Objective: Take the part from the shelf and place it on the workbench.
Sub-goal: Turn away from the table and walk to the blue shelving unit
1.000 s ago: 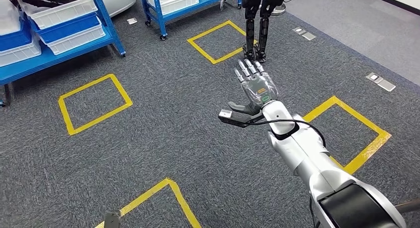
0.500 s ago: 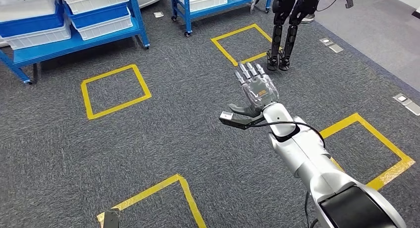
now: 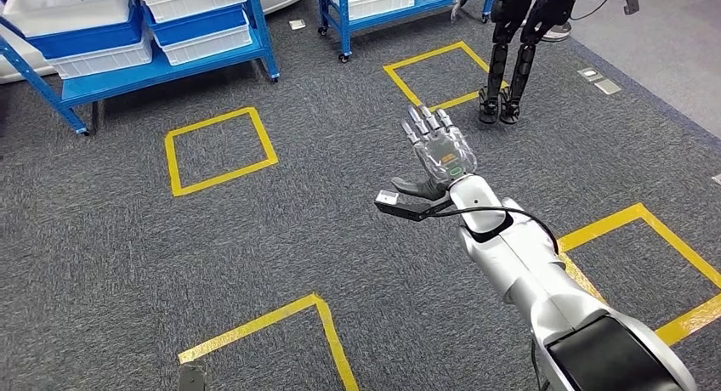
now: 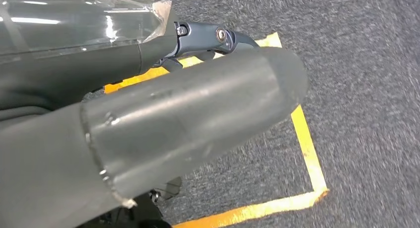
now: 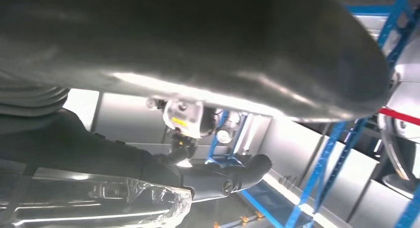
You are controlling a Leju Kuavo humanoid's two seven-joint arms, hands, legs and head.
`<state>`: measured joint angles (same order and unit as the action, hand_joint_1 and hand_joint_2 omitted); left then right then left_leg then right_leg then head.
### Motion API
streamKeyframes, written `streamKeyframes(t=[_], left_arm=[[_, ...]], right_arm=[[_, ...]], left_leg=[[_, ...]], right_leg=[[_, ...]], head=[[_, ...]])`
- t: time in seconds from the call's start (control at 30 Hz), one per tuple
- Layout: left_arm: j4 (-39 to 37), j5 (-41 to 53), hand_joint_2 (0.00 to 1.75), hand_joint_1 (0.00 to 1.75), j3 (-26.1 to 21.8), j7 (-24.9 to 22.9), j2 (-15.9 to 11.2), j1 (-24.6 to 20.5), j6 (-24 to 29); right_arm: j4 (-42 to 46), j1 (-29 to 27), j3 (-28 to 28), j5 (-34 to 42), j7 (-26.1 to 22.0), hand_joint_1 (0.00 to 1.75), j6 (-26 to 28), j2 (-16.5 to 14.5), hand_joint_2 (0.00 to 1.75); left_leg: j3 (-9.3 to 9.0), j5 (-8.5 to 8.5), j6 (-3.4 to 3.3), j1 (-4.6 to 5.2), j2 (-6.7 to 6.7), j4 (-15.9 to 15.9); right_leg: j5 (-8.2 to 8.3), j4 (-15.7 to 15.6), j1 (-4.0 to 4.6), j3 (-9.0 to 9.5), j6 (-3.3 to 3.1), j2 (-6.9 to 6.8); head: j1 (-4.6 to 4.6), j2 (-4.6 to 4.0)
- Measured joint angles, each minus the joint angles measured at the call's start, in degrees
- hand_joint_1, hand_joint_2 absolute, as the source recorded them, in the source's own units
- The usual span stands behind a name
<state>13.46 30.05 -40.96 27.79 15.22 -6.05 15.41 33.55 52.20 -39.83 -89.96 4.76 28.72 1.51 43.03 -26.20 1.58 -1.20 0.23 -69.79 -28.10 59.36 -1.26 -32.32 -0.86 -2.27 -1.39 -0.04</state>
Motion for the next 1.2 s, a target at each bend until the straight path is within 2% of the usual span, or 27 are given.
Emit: streamKeyframes(t=[0.07, 0.1, 0.17, 0.2, 0.23, 0.27, 0.3, 0.37, 0.4, 0.43, 0.47, 0.53, 0.57, 0.6, 0.67, 0.73, 0.77, 0.8, 0.87, 0.9, 0.93, 0.97, 1.03, 1.1, 1.13, 1.2], left_arm=[[0.00, 0.03, 0.00, 0.00, 0.01, -0.07, -0.10, -0.15, -0.01], [0.00, 0.03, 0.00, 0.00, 0.01, -0.09, -0.12, -0.23, -0.02], [0.00, 0.03, 0.00, 0.00, 0.02, -0.13, -0.11, -0.32, -0.02], [0.00, 0.03, 0.00, 0.00, 0.02, -0.13, -0.09, -0.30, -0.02], [0.01, 0.03, 0.00, 0.00, 0.02, -0.13, -0.08, -0.32, -0.02], [0.01, 0.03, 0.00, 0.00, 0.02, -0.13, -0.07, -0.40, -0.01], [0.01, 0.03, 0.00, 0.00, 0.02, -0.13, -0.07, -0.50, -0.02], [0.01, 0.03, 0.00, 0.00, 0.06, -0.13, -0.04, -0.66, -0.06], [0.00, 0.03, 0.00, 0.00, 0.08, -0.16, -0.02, -0.67, -0.09], [0.00, 0.03, 0.00, 0.00, 0.09, -0.20, 0.01, -0.65, -0.10], [0.00, 0.03, 0.00, 0.00, 0.08, -0.27, 0.01, -0.64, -0.11], [0.00, 0.03, 0.00, 0.00, 0.08, -0.39, 0.02, -0.65, -0.11], [0.00, 0.03, 0.00, 0.00, 0.08, -0.44, 0.03, -0.66, -0.10], [0.00, 0.03, 0.00, 0.00, 0.09, -0.47, 0.03, -0.66, -0.10], [0.00, 0.03, 0.00, 0.00, 0.10, -0.55, 0.02, -0.63, -0.05], [0.00, 0.02, 0.00, 0.00, 0.11, -0.62, -0.01, -0.56, 0.04], [0.00, 0.01, 0.00, 0.00, 0.11, -0.64, -0.02, -0.55, 0.09], [0.00, -0.01, 0.00, 0.00, 0.11, -0.67, -0.03, -0.57, 0.13], [0.00, -0.05, 0.00, 0.00, 0.14, -0.75, -0.03, -0.62, 0.15], [0.00, -0.07, 0.00, 0.00, 0.15, -0.81, -0.03, -0.62, 0.15], [0.00, -0.10, 0.00, 0.00, 0.15, -0.87, -0.03, -0.60, 0.15], [0.00, -0.12, 0.00, 0.00, 0.15, -0.91, -0.05, -0.58, 0.15], [0.00, -0.16, 0.00, 0.00, 0.16, -0.95, -0.09, -0.62, 0.14], [0.00, -0.17, 0.00, 0.00, 0.22, -0.99, -0.09, -0.74, 0.11], [0.00, -0.17, 0.00, 0.00, 0.27, -1.03, -0.08, -0.79, 0.11], [0.00, -0.19, 0.00, 0.00, 0.36, -1.11, -0.06, -0.80, 0.15]], right_arm=[[0.00, 0.05, 0.01, 0.01, 0.00, 0.00, 0.00, 0.07, 0.00], [0.00, 0.06, 0.01, 0.01, 0.00, 0.00, 0.00, 0.12, 0.00], [0.01, 0.09, -0.01, 0.01, 0.01, 0.00, 0.00, 0.19, 0.00], [0.02, 0.08, -0.01, 0.00, 0.01, 0.00, 0.00, 0.17, 0.00], [0.03, 0.09, 0.00, 0.00, 0.02, 0.00, 0.00, 0.19, 0.00], [0.04, 0.10, 0.01, 0.01, 0.02, 0.00, 0.00, 0.23, 0.00], [0.03, 0.07, 0.01, 0.01, 0.02, 0.00, 0.00, 0.29, 0.00], [-0.02, -0.19, -0.03, 0.02, 0.02, 0.00, 0.00, 0.48, 0.00], [-0.05, -0.43, -0.06, 0.02, 0.02, 0.00, 0.00, 0.57, 0.00], [-0.08, -0.65, -0.10, 0.02, 0.02, 0.00, 0.00, 0.64, 0.00], [-0.09, -0.80, -0.15, 0.02, 0.03, 0.00, 0.01, 0.68, 0.00], [-0.09, -0.81, -0.23, 0.02, 0.09, 0.00, 0.04, 0.70, 0.00], [-0.09, -0.76, -0.26, 0.02, 0.13, 0.00, 0.05, 0.69, 0.00], [-0.09, -0.72, -0.28, 0.01, 0.18, 0.00, 0.08, 0.65, 0.00], [-0.09, -0.73, -0.39, 0.00, 0.32, 0.00, 0.15, 0.41, 0.00], [-0.09, -0.68, -0.51, 0.00, 0.51, 0.00, 0.22, 0.12, 0.00], [-0.09, -0.61, -0.54, 0.00, 0.57, 0.00, 0.31, 0.00, 0.00], [-0.09, -0.55, -0.56, 0.00, 0.61, 0.00, 0.44, -0.10, 0.00], [-0.17, -0.63, -0.61, 0.00, 0.61, 0.00, 0.74, -0.23, 0.00], [-0.24, -0.74, -0.65, 0.00, 0.61, 0.00, 0.87, -0.26, 0.00], [-0.31, -0.84, -0.72, 0.00, 0.61, 0.00, 1.01, -0.28, 0.00], [-0.36, -0.90, -0.80, 0.00, 0.61, 0.00, 1.20, -0.31, 0.00], [-0.39, -0.88, -0.98, 0.00, 0.69, 0.00, 1.73, -0.39, 0.00], [-0.40, -0.71, -1.14, 0.00, 0.91, 0.00, 2.22, -0.43, 0.00], [-0.40, -0.64, -1.22, 0.00, 1.04, 0.00, 2.40, -0.45, 0.00], [-0.40, -0.57, -1.37, 0.00, 1.22, 0.00, 2.63, -0.55, 0.00]], left_leg=[[-3.51, 2.62, -0.26, 0.23, 1.92, 7.14], [-4.38, 3.00, -0.48, 0.36, 2.49, 9.04], [-4.57, 2.85, -1.14, 0.59, 2.03, 9.92], [-4.65, 2.94, -1.56, 0.61, 1.58, 10.14], [-4.78, 3.07, -2.05, 0.58, 1.11, 10.39], [-4.91, 3.22, -2.53, 0.50, 0.70, 10.64], [-4.99, 3.35, -2.91, 0.39, 0.28, 10.82], [-4.89, 3.48, -3.24, 0.33, -0.75, 10.87], [-4.86, 3.53, -3.29, 0.31, -1.33, 10.86], [-4.84, 3.59, -3.28, 0.30, -1.90, 10.85], [-4.84, 3.68, -3.22, 0.28, -2.47, 10.83], [-4.80, 3.90, -2.87, 0.21, -3.43, 10.79], [-4.72, 4.03, -2.59, 0.28, -3.83, 10.77], [-4.59, 4.20, -2.27, 0.35, -4.10, 10.79], [-4.36, 4.67, -1.53, 0.41, -4.55, 11.04], [-3.99, 4.53, -0.91, 0.18, -4.14, 10.83], [-3.43, 3.53, -0.65, 0.10, -3.38, 9.60], [-2.44, 1.85, -0.45, 0.05, -2.44, 7.17], [0.51, -2.25, -0.06, 0.06, -1.18, -0.31], [1.71, -3.51, 0.05, 0.05, -1.05, -3.45], [2.03, -3.80, 0.06, 0.06, -1.01, -4.79], [1.21, -3.11, -0.02, 0.07, -0.90, -3.88], [-3.13, -0.37, -0.52, 0.19, 0.33, 3.20], [-6.52, 1.21, -1.28, 0.64, 1.84, 9.24], [-7.02, 1.32, -1.61, 0.90, 2.13, 10.42], [-6.90, 1.67, -2.23, 1.08, 1.34, 10.76]], right_leg=[[-0.58, 0.22, 0.58, 0.15, 0.56, -0.58], [-0.79, 0.24, 0.97, 0.21, 0.84, -0.91], [-1.00, 0.10, 1.62, 0.33, 1.25, -1.76], [-1.24, 0.17, 1.66, 0.30, 1.45, -1.99], [-1.80, 0.88, 1.59, 0.00, 1.60, -1.65], [-2.80, 2.61, 1.38, -0.79, 1.68, -0.91], [-4.21, 5.61, 1.13, -2.23, 1.66, 0.10], [-7.14, 13.57, 0.90, -6.12, 1.70, 1.52], [-7.86, 16.36, 0.81, -7.58, 1.95, 1.77], [-7.67, 17.06, 0.75, -8.03, 2.36, 1.90], [-6.52, 15.15, 0.65, -7.20, 2.87, 2.00], [-3.04, 6.79, 0.25, -3.33, 3.71, 2.91], [-1.61, 3.15, 0.19, -1.60, 3.71, 3.43], [-0.74, 1.02, 0.19, -0.67, 3.43, 3.87], [-0.02, 0.32, 0.57, -0.51, 2.47, 3.74], [0.57, 0.15, 0.29, -0.66, 1.47, 3.10], [0.84, 0.04, 0.14, -0.70, 0.94, 2.76], [1.04, -0.05, 0.02, -0.74, 0.52, 2.43], [1.16, -0.03, 0.34, -0.93, 0.13, 1.69], [1.19, -0.02, 0.50, -1.01, 0.07, 1.25], [1.21, 0.00, 0.62, -1.09, 0.03, 0.75], [1.24, 0.01, 0.72, -1.14, -0.01, 0.27], [1.24, 0.02, 0.91, -1.12, -0.02, -0.61], [1.21, 0.03, 1.39, -1.24, 0.12, -1.35], [1.22, 0.01, 1.56, -1.30, 0.25, -1.71], [1.25, -0.15, 1.72, -1.28, 0.64, -2.33]], head=[[-0.03, 0.00], [0.05, 0.00], [0.20, 0.00], [0.24, 0.00], [0.24, 0.00], [0.28, 0.00], [0.33, 0.00], [0.41, 0.00], [0.41, 0.00], [0.41, 0.00], [0.40, 0.00], [0.44, 0.00], [0.44, 0.00], [0.43, 0.00], [0.39, 0.00], [0.37, 0.00], [0.29, 0.00], [0.20, 0.00], [0.03, 0.00], [0.04, 0.00], [0.04, 0.00], [0.03, 0.00], [0.02, 0.00], [0.10, 0.00], [0.15, 0.00], [0.19, 0.00]])
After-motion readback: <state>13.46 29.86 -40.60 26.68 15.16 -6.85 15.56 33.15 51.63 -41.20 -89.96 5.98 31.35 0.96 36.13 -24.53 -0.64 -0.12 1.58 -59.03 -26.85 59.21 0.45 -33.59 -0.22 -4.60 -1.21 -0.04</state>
